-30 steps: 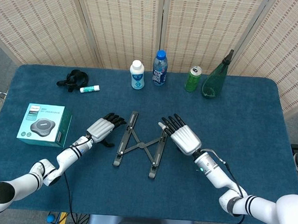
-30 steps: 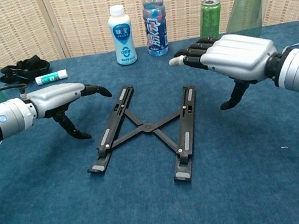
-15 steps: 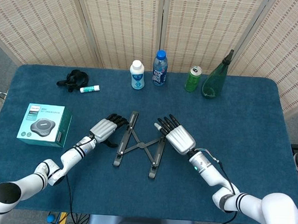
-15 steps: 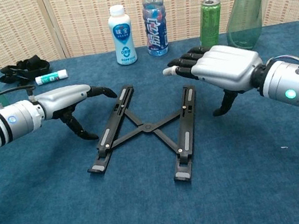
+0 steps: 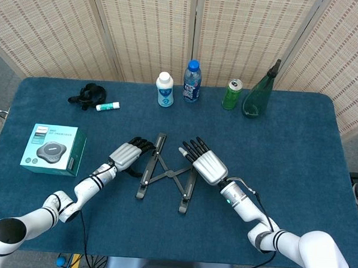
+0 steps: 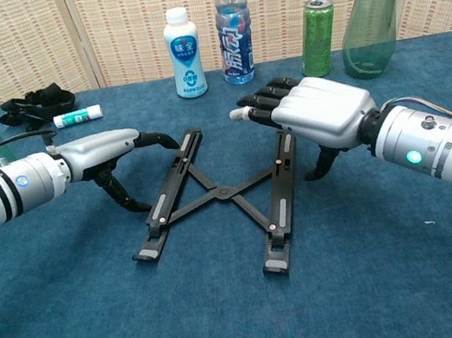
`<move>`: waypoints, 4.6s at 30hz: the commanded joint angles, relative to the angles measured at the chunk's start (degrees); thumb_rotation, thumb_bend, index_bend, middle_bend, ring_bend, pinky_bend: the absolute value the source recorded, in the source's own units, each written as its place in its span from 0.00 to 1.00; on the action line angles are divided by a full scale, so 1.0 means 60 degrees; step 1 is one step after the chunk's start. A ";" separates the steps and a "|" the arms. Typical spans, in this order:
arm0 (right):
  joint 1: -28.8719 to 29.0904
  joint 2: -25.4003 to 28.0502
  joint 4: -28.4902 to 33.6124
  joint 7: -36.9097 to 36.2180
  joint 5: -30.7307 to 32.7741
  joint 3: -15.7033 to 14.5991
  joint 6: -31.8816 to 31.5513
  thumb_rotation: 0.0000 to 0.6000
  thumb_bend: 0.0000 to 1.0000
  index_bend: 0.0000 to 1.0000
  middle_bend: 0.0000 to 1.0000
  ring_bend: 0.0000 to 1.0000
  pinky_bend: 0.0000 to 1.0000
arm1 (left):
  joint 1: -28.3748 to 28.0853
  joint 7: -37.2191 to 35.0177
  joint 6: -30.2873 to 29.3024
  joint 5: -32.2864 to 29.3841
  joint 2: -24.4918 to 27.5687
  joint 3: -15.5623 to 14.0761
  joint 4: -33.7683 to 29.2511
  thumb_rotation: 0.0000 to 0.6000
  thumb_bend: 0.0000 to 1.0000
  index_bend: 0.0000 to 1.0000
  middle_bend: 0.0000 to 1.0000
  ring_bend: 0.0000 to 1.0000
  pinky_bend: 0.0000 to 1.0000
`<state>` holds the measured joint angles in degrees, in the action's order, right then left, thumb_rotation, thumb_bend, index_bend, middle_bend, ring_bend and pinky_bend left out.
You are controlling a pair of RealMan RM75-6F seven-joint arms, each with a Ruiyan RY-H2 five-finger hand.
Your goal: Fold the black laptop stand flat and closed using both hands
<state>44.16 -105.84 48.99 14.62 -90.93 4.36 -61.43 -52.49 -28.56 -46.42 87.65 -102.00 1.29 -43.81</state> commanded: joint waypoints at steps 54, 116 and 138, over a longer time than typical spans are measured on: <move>0.0789 -0.1477 -0.1348 -0.0230 0.0278 0.0508 -0.0350 1.00 0.00 0.00 0.00 0.00 0.00 | -0.0256 -0.0234 -0.0054 0.0224 0.0007 -0.0099 -0.0454 1.00 0.15 0.11 0.09 0.05 0.00; 0.4257 0.2174 0.2585 -0.2743 -0.0906 -0.0858 0.5033 1.00 0.00 0.00 0.00 0.00 0.00 | 0.1649 0.1445 -0.1063 -0.1372 0.2262 0.0772 -0.2348 1.00 0.15 0.11 0.09 0.05 0.00; 0.4575 0.1631 0.1675 -0.3632 -0.1024 -0.1284 0.4844 1.00 0.00 0.00 0.10 0.00 0.00 | 0.1678 0.1307 -0.1047 -0.1250 0.2198 0.0849 -0.2302 1.00 0.15 0.11 0.09 0.05 0.00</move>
<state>71.56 -95.96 59.13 -7.07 -97.01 -3.25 -32.28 -42.42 -20.72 -52.71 80.16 -88.81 6.38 -57.63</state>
